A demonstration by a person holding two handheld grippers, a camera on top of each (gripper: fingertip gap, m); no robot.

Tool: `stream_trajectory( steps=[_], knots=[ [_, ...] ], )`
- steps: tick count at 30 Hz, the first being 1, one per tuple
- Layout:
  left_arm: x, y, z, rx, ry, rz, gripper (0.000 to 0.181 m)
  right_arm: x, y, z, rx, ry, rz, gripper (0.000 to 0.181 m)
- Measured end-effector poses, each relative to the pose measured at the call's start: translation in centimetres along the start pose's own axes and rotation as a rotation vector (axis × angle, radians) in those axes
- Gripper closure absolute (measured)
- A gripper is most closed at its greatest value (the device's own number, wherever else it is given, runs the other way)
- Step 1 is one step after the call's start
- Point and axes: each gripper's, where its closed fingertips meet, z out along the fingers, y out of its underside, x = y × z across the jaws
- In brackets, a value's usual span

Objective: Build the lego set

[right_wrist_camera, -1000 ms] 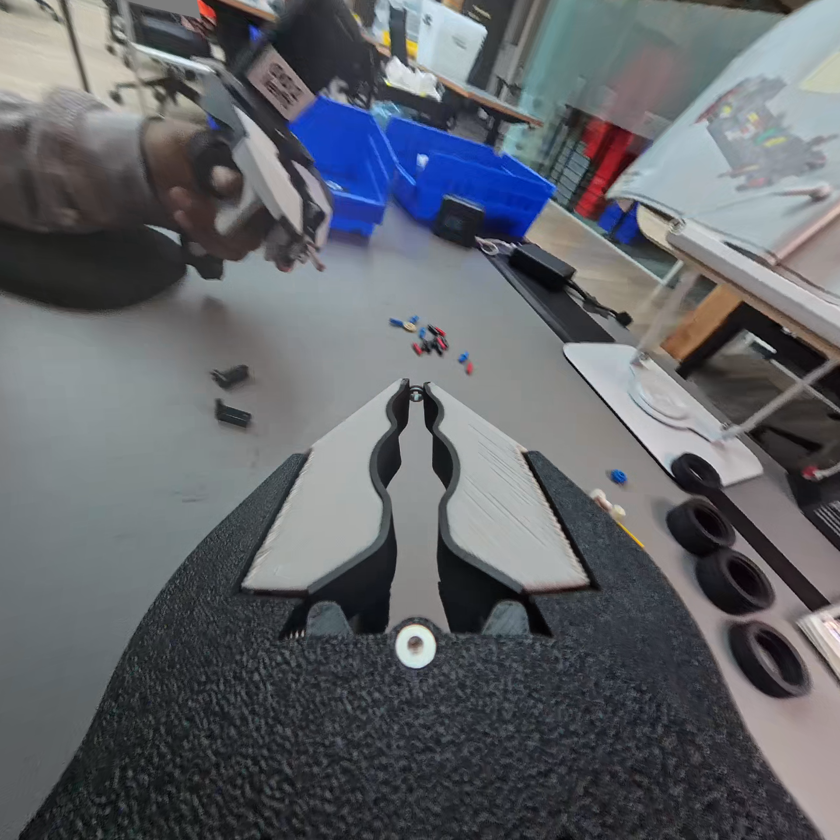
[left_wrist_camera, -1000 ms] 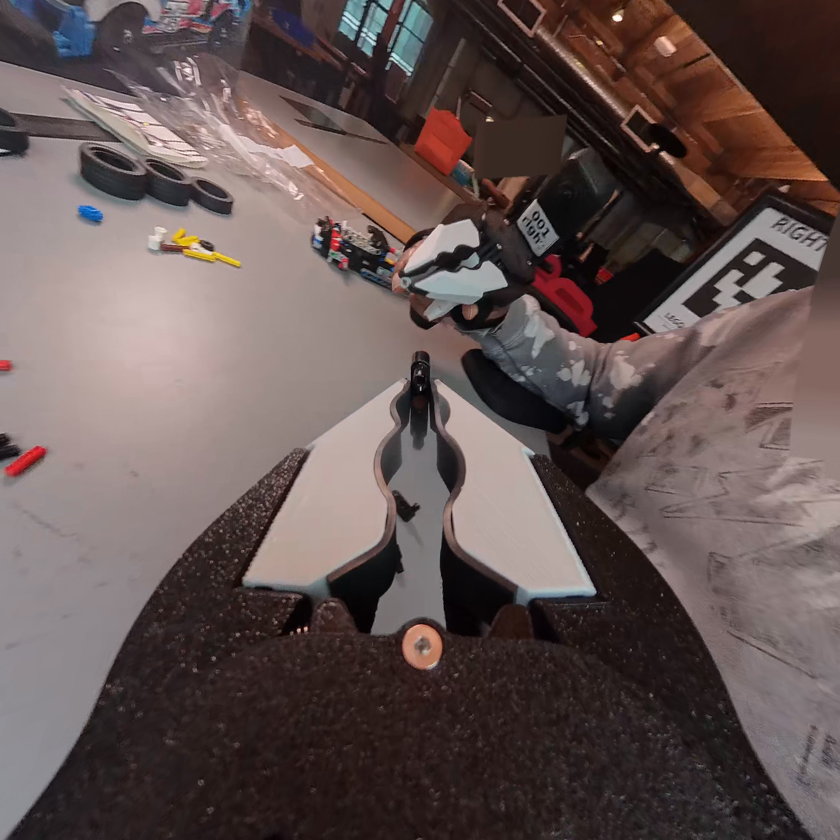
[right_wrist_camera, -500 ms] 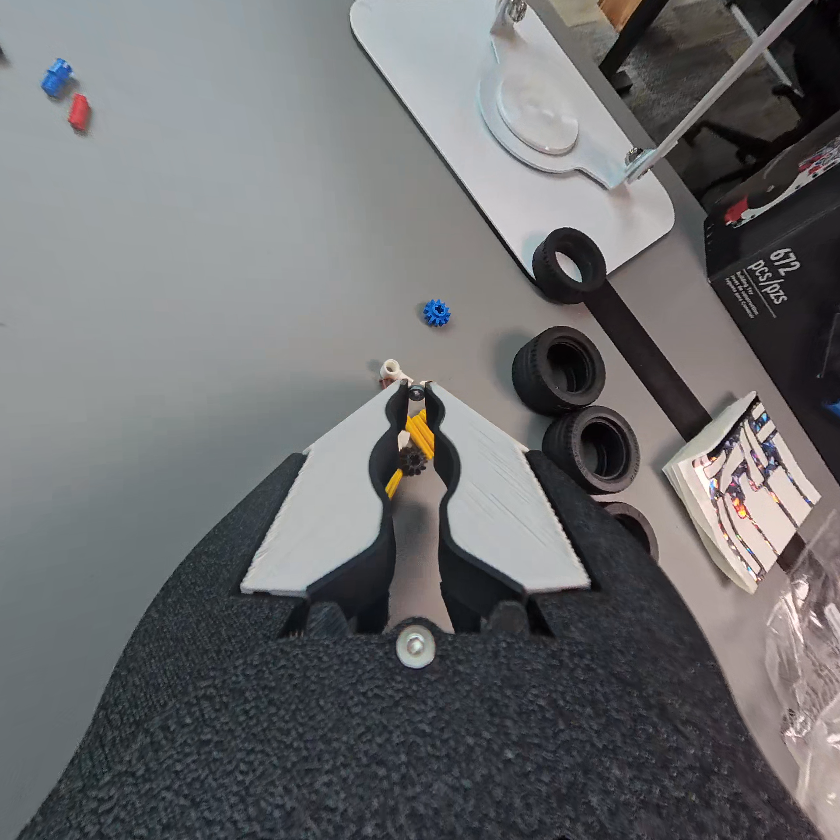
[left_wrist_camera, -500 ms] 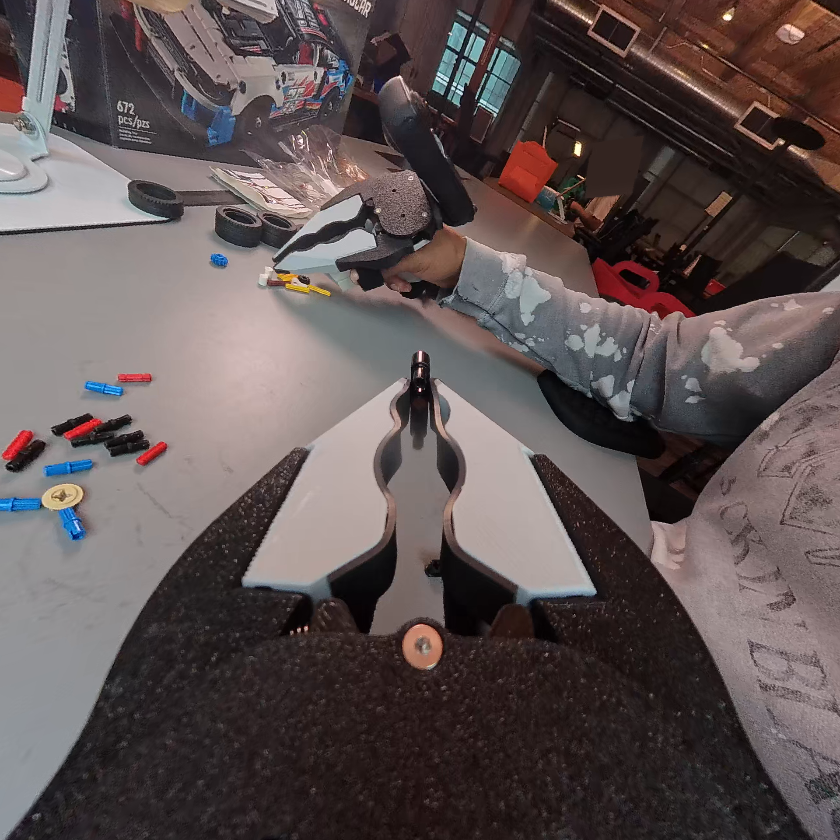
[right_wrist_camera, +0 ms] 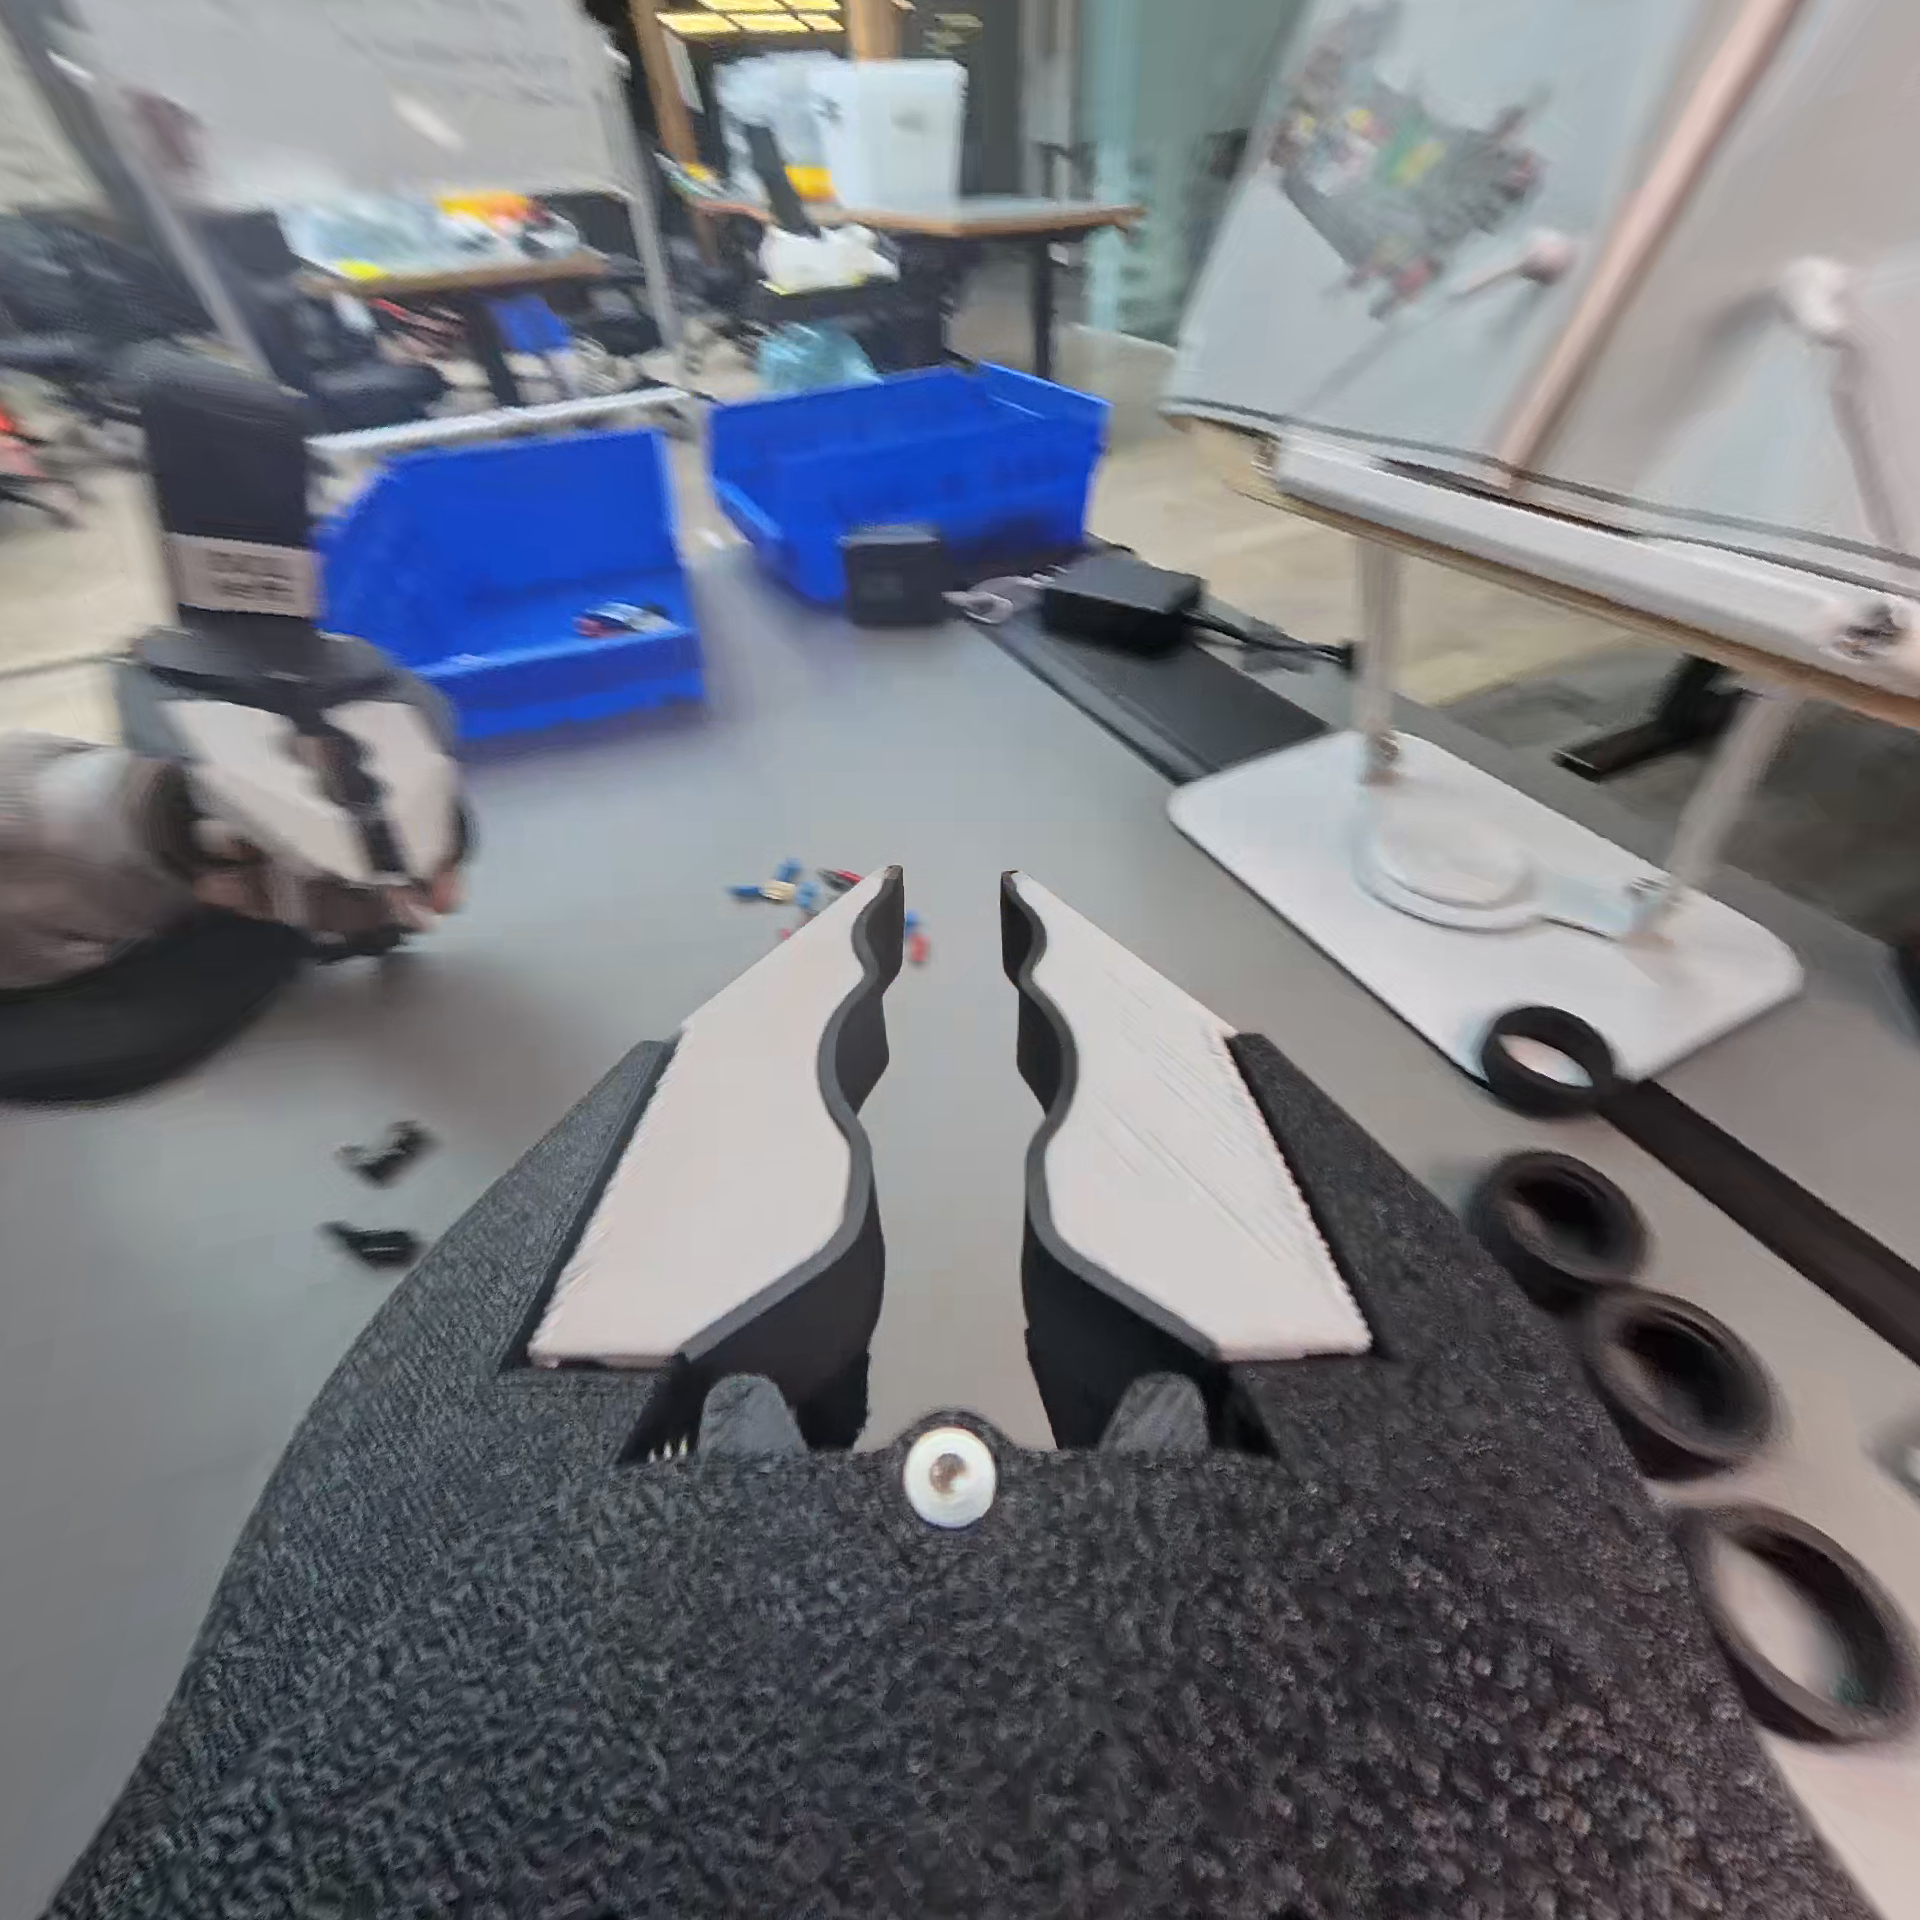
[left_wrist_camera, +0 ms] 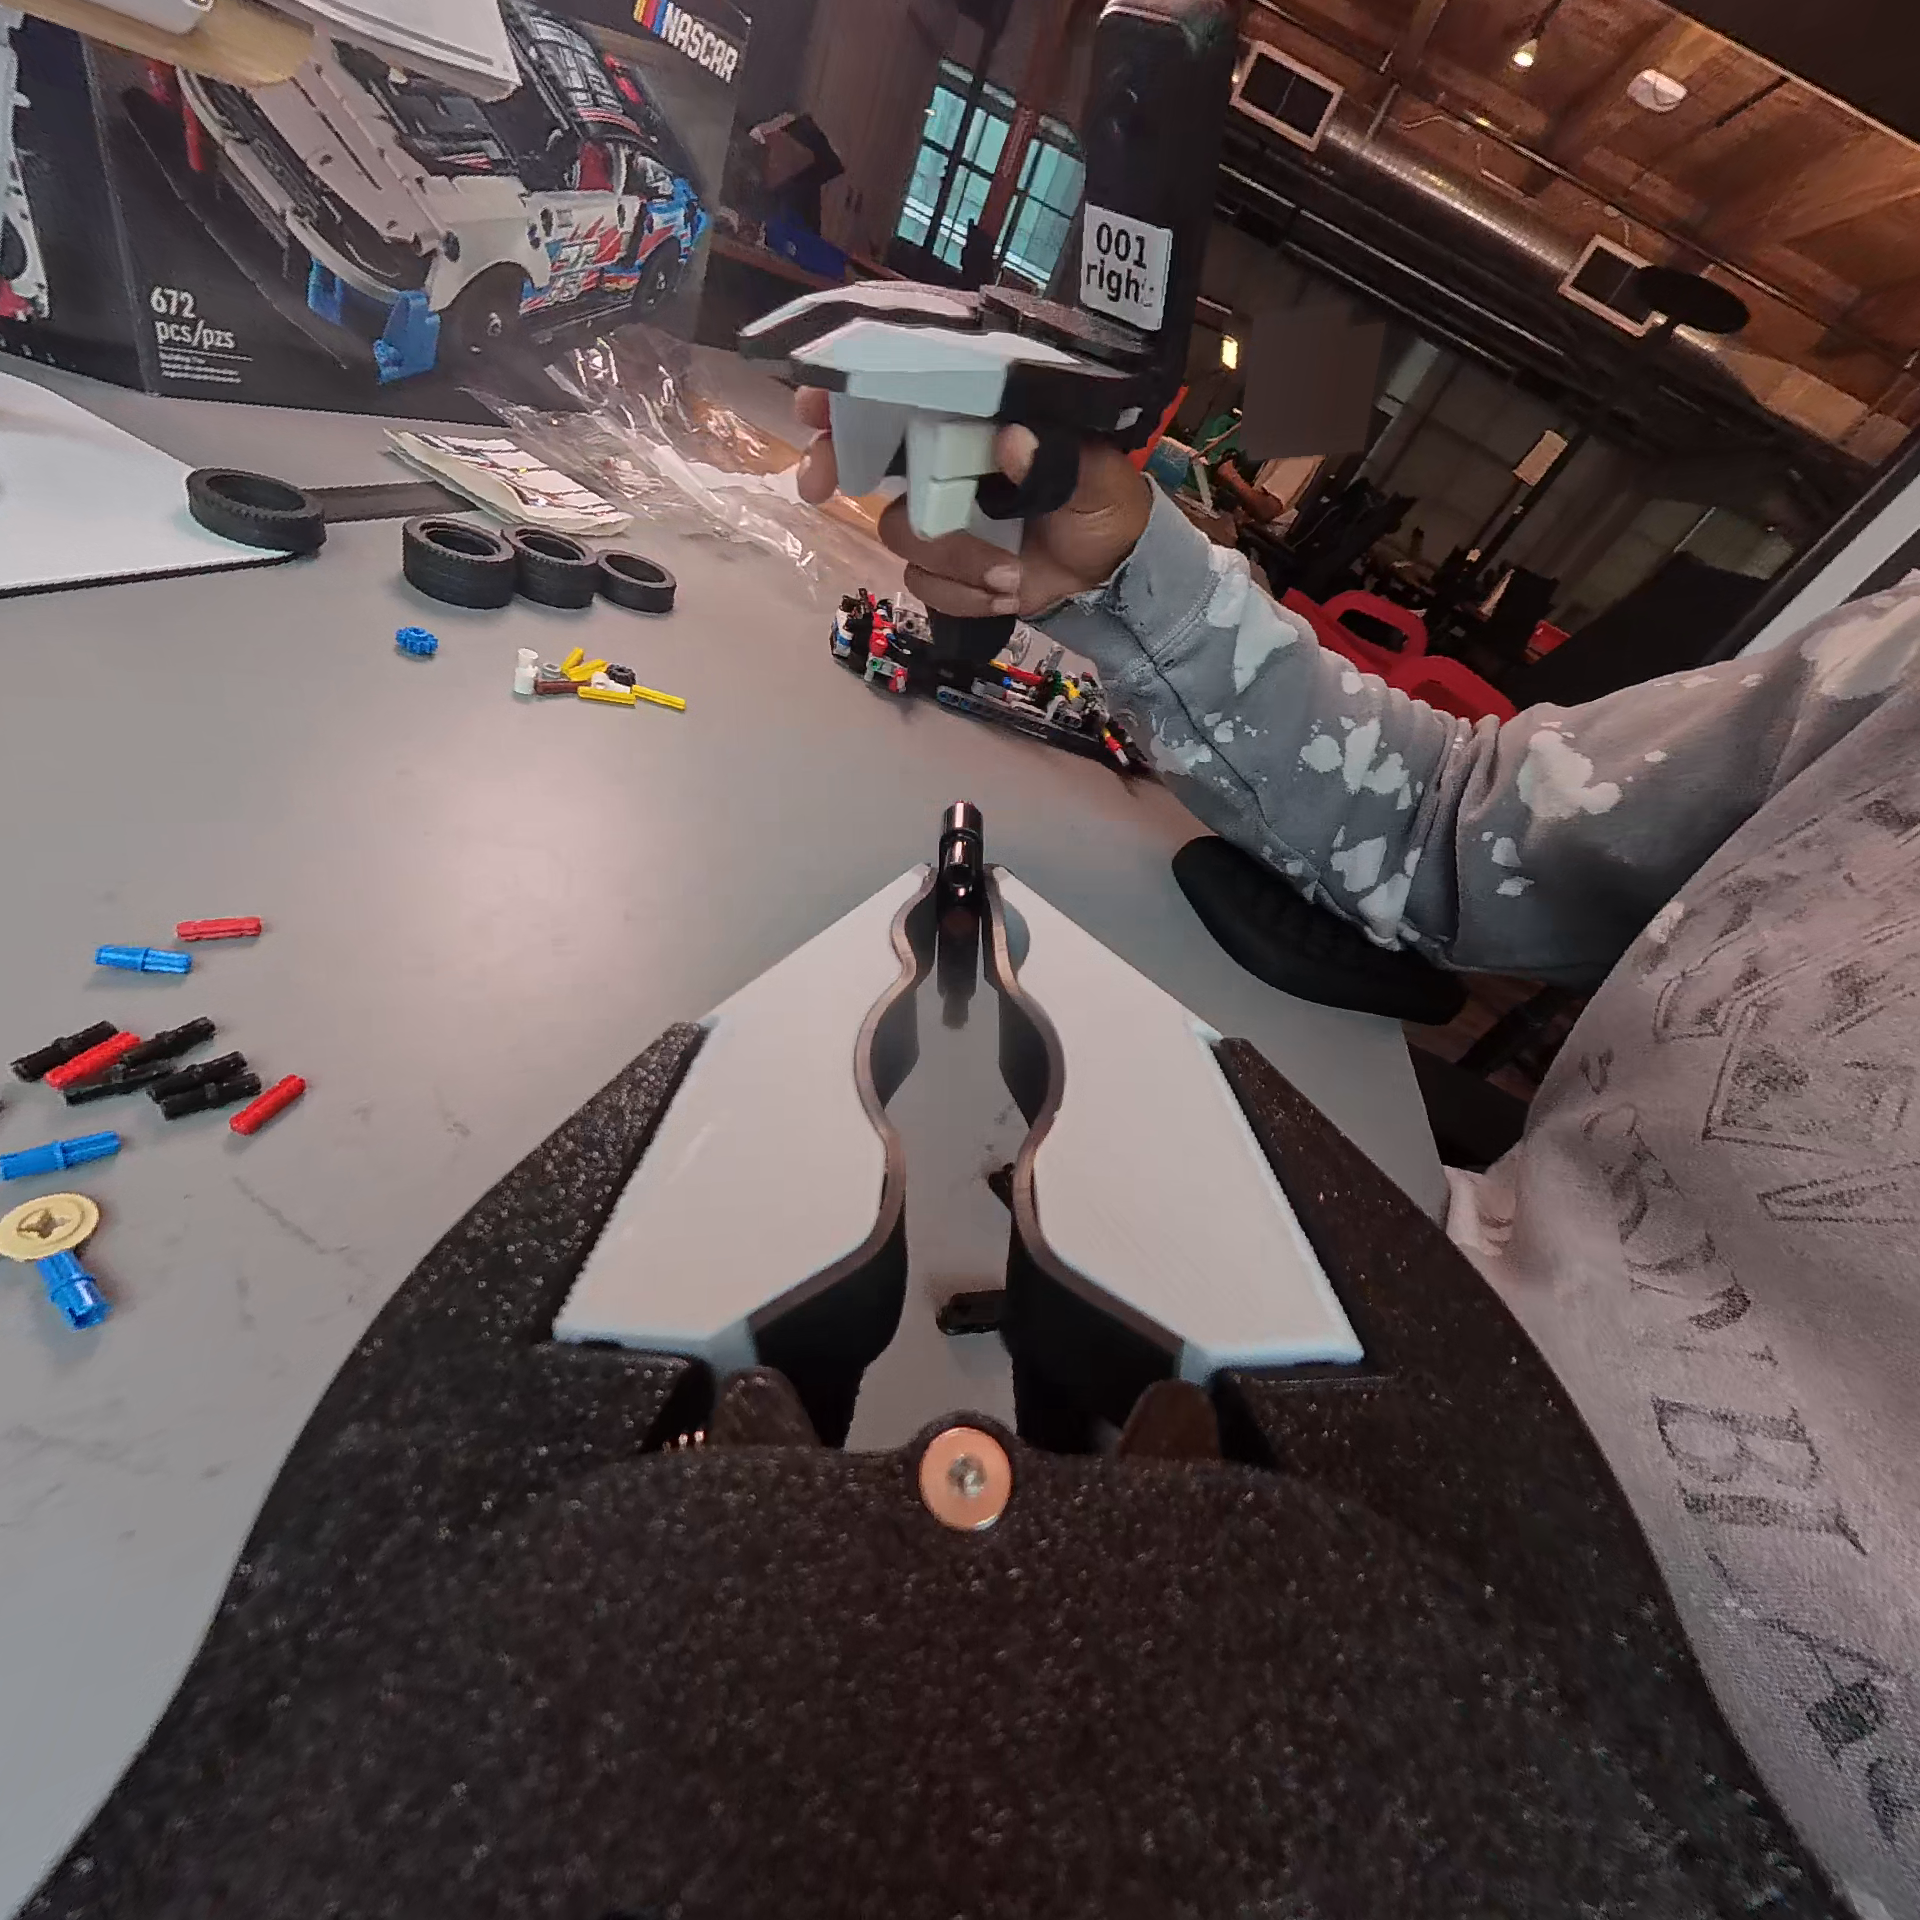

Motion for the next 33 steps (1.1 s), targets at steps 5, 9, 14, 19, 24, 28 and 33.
stream_trajectory(
  steps=[5, 9, 14, 19, 24, 28, 33],
  knots=[
    [2.4, 0.0, 0.6, 0.013, 0.106, 0.043, 0.174, -14.9, 1.6, 0.5, 0.033, -0.434, -0.036, 0.162],
    [4.4, 0.2, 0.9, 0.019, 0.208, 0.032, 0.174, -18.2, 4.2, 2.4, -0.004, -0.407, -0.201, 0.161],
    [4.8, 0.0, 0.9, 0.036, 0.227, 0.004, 0.174, -18.8, 3.4, 2.9, 0.035, -0.409, -0.16, 0.175],
    [4.9, -0.4, 0.9, 0.067, 0.252, -0.042, 0.174, -19.0, 3.7, 3.1, 0.024, -0.417, -0.119, 0.171],
    [5.1, -0.7, 0.8, 0.093, 0.272, -0.059, 0.174, -19.2, 3.2, 3.4, 0.051, -0.416, -0.089, 0.173],
    [4.7, -0.8, 0.5, 0.082, 0.269, -0.075, 0.159, -18.3, 3.1, 3.0, 0.065, -0.419, -0.06, 0.174],
    [4.5, -0.4, 0.7, 0.056, 0.251, -0.079, 0.17, -18.0, 3.4, 2.7, 0.061, -0.419, -0.075, 0.174]
  ],
)
